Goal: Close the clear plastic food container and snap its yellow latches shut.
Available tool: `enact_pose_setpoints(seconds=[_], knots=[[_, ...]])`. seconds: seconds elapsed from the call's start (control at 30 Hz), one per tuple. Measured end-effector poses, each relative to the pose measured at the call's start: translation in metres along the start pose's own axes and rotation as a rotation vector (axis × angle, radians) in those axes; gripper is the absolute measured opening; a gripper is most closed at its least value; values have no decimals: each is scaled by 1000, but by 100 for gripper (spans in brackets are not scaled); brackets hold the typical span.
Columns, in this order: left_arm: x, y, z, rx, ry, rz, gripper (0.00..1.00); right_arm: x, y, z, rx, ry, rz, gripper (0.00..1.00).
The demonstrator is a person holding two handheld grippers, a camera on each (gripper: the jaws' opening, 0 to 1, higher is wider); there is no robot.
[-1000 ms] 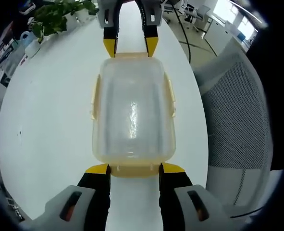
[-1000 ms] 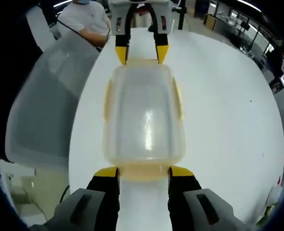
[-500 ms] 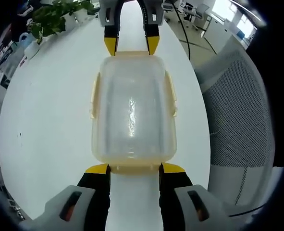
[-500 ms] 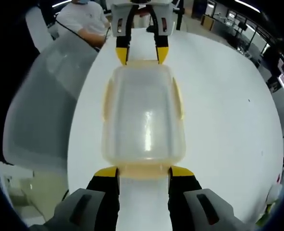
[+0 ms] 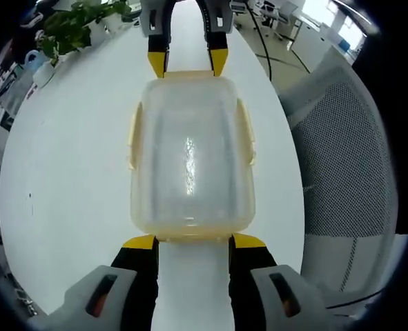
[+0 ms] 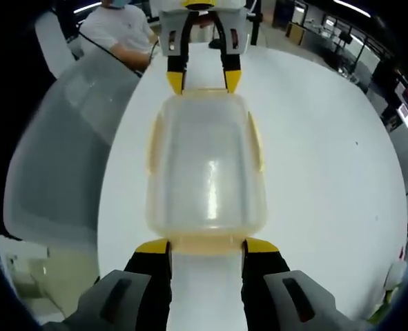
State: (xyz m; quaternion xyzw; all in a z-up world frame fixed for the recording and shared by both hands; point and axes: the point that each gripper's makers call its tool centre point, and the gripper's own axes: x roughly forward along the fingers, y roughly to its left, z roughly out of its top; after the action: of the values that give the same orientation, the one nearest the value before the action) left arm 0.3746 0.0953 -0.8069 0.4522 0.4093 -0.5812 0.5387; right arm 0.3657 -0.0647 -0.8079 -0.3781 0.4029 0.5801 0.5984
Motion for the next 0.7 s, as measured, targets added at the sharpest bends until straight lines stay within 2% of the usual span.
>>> enact_pose_setpoints(seconds=[0.43,0.57,0.63,0.7], knots=[[-1,0,0,-3,-11,-2,39,0,0,-1,-2,-3,5,39],[-1,3,0,-7,-10,9,40,1,-1,-5,-38,10,4,39],[-2,8,-3,-17,6,34,42,1,1,-6,-37,16,11,42],[-2,7,-5,-21,10,30,48,1,-1,-4,-25,-8,3,49]])
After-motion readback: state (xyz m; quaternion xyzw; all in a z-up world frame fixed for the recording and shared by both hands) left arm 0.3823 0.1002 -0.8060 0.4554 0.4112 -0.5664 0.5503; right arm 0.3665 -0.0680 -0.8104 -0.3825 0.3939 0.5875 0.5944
